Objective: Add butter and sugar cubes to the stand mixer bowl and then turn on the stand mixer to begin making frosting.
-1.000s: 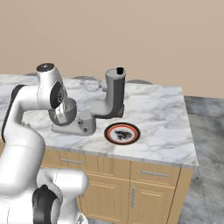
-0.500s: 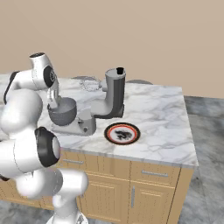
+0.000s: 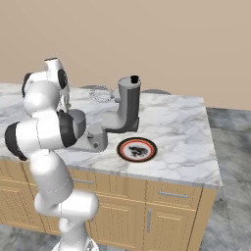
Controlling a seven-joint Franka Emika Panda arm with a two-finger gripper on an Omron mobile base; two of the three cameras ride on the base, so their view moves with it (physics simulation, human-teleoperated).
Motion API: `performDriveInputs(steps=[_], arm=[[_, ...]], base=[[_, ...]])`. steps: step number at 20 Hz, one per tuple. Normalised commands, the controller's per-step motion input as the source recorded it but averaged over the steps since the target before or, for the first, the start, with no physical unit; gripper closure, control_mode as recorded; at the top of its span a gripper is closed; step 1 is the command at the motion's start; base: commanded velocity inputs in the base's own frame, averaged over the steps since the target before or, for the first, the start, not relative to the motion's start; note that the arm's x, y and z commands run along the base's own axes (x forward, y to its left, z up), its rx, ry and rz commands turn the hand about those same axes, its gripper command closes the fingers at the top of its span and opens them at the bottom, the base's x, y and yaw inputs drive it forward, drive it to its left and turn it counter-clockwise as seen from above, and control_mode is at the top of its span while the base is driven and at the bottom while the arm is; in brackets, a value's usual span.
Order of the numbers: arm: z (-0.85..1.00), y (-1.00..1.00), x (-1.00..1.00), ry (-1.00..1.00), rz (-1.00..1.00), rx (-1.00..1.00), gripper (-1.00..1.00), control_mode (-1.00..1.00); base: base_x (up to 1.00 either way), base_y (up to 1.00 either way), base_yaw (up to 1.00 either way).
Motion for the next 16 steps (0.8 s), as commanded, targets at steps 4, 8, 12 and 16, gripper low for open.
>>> performDriveInputs(steps=[4, 8, 12, 16], arm=[[-0.73, 0.17, 0.43, -0.06, -0.01, 0.0, 1.0, -1.0], [-0.66, 0.01, 0.21, -0.11, -0.01, 0.0, 1.0, -1.0], [-0.58, 0.0, 0.11, -0.14, -0.02, 0.0, 1.0, -1.0], [-0.48, 0.0, 0.21, -0.15, -0.01, 0.0, 1.0, -1.0]], base=[[0.0, 0.0, 0.0], [0.0, 0.0, 0.0], [0.0, 0.0, 0.0], [0.0, 0.0, 0.0]])
